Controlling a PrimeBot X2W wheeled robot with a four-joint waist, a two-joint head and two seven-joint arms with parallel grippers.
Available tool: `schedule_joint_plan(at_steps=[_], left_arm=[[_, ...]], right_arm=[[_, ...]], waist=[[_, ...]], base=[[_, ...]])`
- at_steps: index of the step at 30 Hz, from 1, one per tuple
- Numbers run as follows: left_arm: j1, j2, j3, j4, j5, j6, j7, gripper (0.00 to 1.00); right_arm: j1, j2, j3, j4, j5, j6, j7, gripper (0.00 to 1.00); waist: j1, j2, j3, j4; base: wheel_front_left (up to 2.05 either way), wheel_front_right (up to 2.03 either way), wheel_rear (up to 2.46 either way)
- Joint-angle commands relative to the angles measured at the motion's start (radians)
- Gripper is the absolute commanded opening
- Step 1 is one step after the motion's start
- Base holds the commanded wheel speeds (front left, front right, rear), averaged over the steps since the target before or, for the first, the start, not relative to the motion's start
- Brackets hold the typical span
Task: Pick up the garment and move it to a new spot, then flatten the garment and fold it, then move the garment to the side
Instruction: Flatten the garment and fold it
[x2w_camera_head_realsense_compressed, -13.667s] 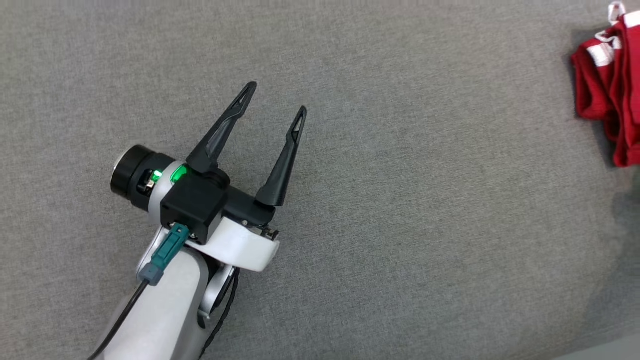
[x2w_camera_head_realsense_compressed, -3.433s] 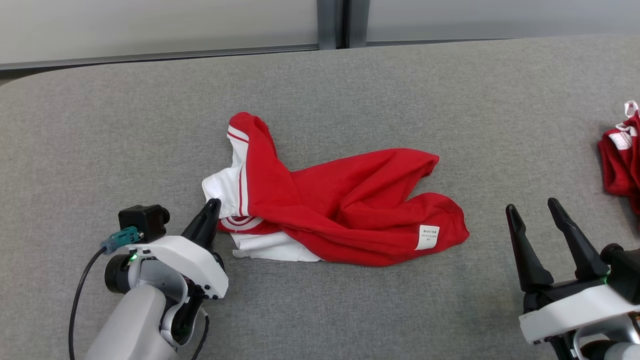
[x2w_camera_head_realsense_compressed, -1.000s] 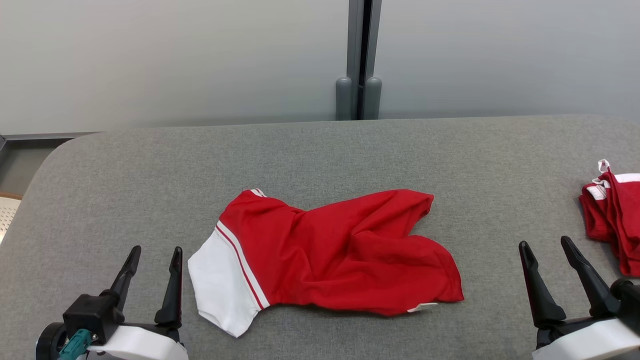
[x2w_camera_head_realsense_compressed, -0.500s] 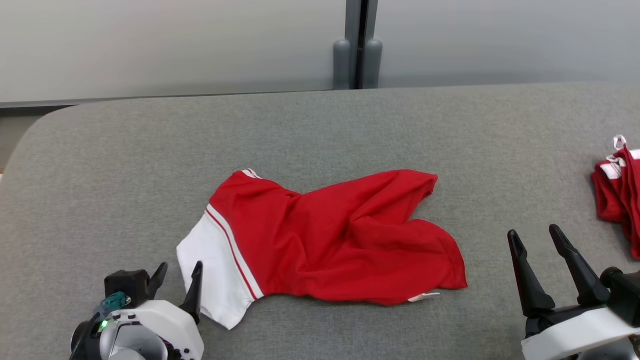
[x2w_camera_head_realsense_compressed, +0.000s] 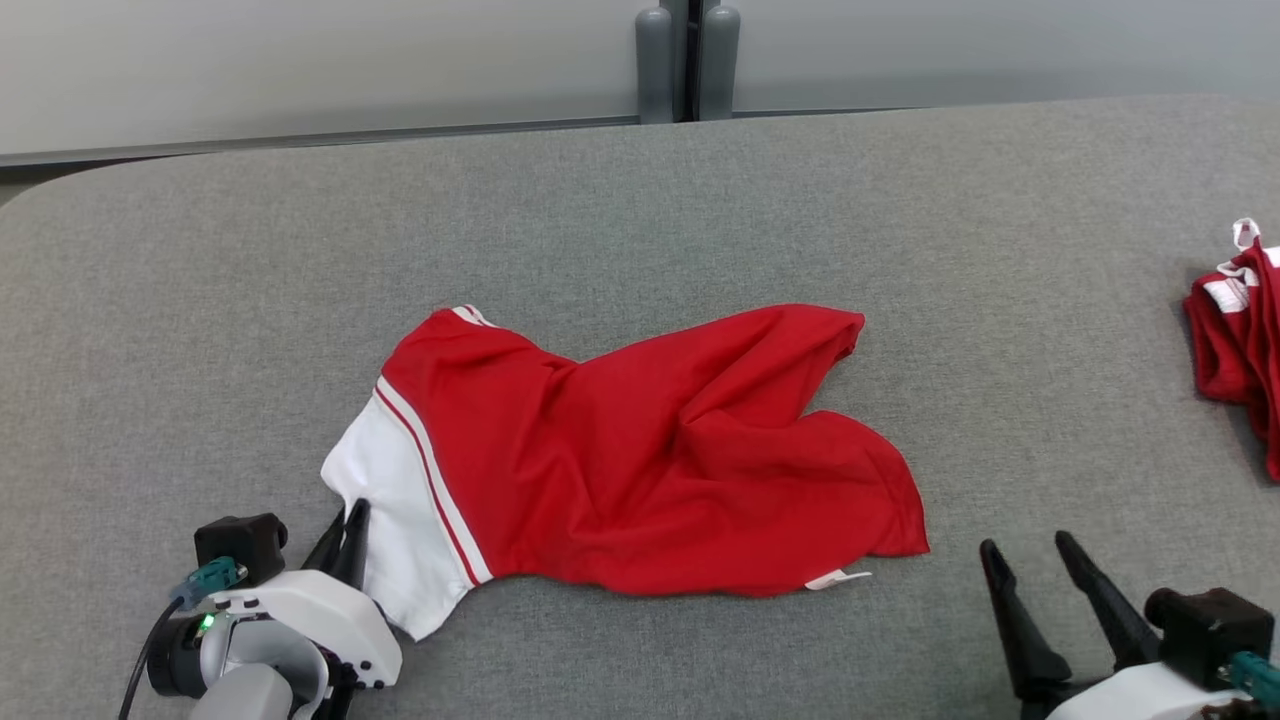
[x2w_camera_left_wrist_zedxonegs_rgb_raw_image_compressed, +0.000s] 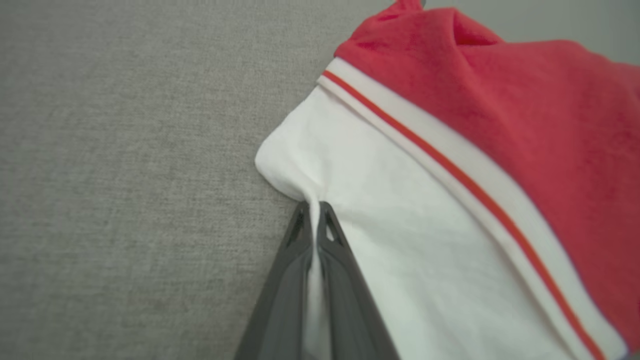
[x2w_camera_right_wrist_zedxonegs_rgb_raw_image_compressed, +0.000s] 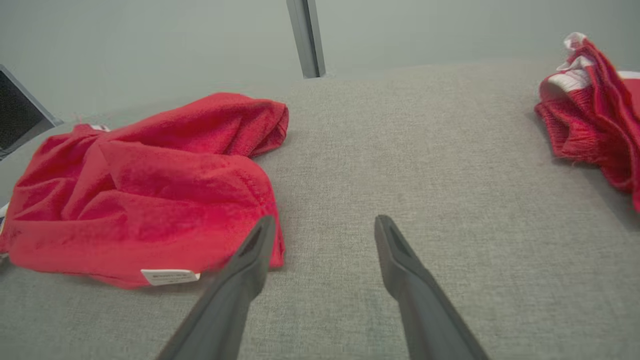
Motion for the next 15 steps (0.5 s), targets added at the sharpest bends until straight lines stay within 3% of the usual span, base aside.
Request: schedule_joint_plan(at_steps=[1,12,13,15], left_arm=[[-0.019,0.000,0.000,0.012,-0.003,-0.002,-0.004,0.00],[-0.083,-0.024,-0.019,0.047,0.006,-0.028,-0.052,0.00],[-0.087,-0.026,-0.019,0.045,0.007,-0.029,-0.057,0.00],[-0.090,-0.028,-0.015,0.038,0.006,-0.031,-0.071,0.00]], right_arm=[[0.001,-0.006,0.012,0.015,0.009,0.000,-0.004,1.00],[-0.143,-0.015,0.169,0.274,0.084,0.000,-0.046,1.00],[-0.151,-0.018,0.179,0.291,0.092,0.000,-0.048,0.74],[-0.168,-0.023,0.189,0.312,0.101,0.000,-0.071,0.00]], waist=[[0.0000,0.0000,0.010,0.005],[0.0000,0.0000,0.055,0.045],[0.0000,0.0000,0.059,0.050],[0.0000,0.0000,0.063,0.056]], base=[[0.00,0.00,0.00],[0.00,0.00,0.00],[0.00,0.00,0.00],[0.00,0.00,0.00]])
